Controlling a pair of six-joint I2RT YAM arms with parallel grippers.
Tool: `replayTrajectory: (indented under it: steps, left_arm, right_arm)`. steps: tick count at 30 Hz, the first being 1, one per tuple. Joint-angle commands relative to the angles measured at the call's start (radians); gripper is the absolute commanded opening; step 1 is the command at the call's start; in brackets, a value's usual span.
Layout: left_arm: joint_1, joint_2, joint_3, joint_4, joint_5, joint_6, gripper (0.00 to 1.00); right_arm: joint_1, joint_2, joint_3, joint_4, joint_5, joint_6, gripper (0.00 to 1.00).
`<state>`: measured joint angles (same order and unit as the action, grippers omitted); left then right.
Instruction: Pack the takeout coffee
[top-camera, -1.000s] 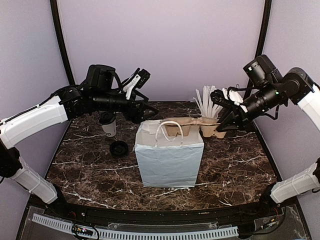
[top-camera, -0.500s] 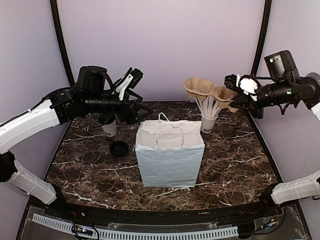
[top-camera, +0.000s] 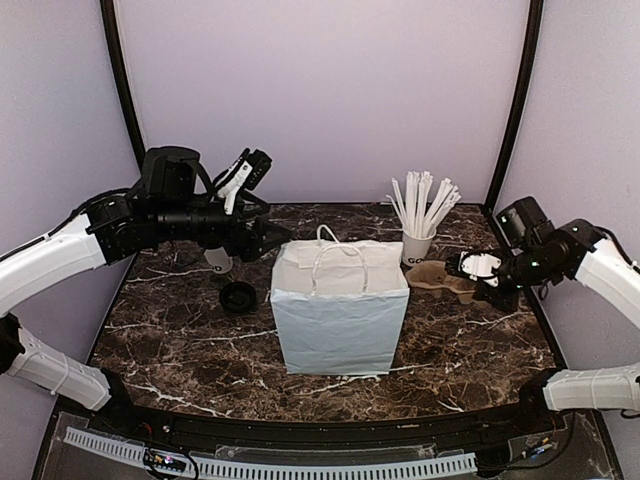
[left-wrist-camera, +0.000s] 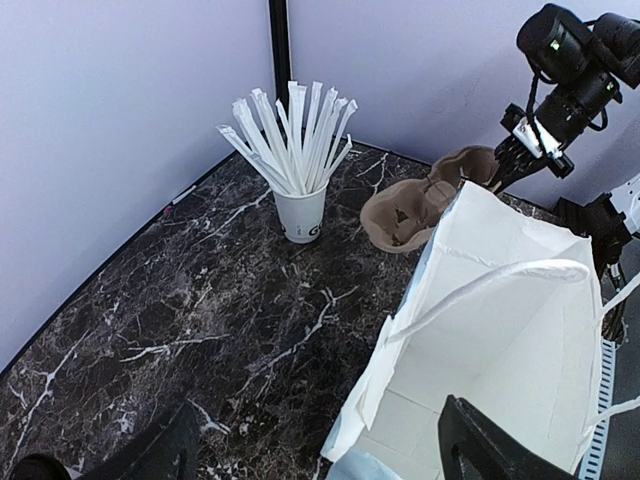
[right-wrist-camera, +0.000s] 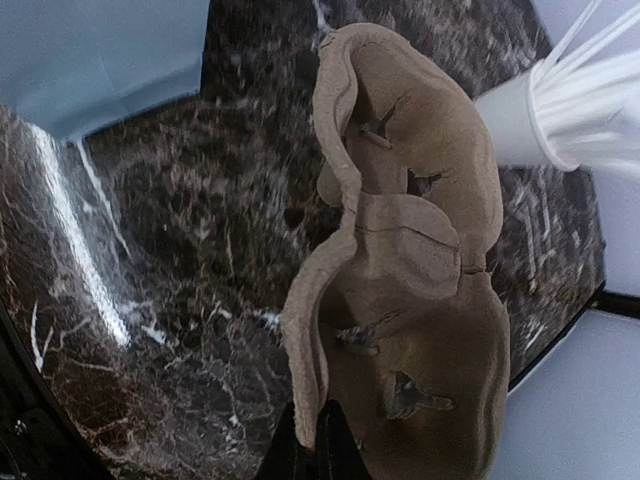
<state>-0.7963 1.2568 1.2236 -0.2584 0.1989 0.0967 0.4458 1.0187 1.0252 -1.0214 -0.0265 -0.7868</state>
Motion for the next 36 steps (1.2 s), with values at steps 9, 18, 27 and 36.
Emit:
replayTrajectory:
  steps: [9, 18, 27, 36]
  left_arm:
    - [0.002, -0.035, -0.048, 0.041, -0.016, 0.025, 0.86]
    - [0.011, -0.044, -0.108, 0.075, -0.004, 0.021, 0.87]
    - [0.016, -0.069, -0.155, 0.089, 0.002, 0.011, 0.87]
    - [0.023, -0.107, -0.221, 0.112, -0.011, 0.000, 0.87]
  right_arm:
    - [-0.059, -0.132, -0.414, 0.167, 0.023, -0.169, 0.25]
    - [-0.074, -0.055, -0.252, 0.102, -0.126, -0.029, 0.51]
    - [-0.069, 0.268, -0.122, 0.180, -0.190, 0.266, 0.31]
    - [-0.062, 0.371, -0.105, 0.206, -0.087, 0.331, 0.32]
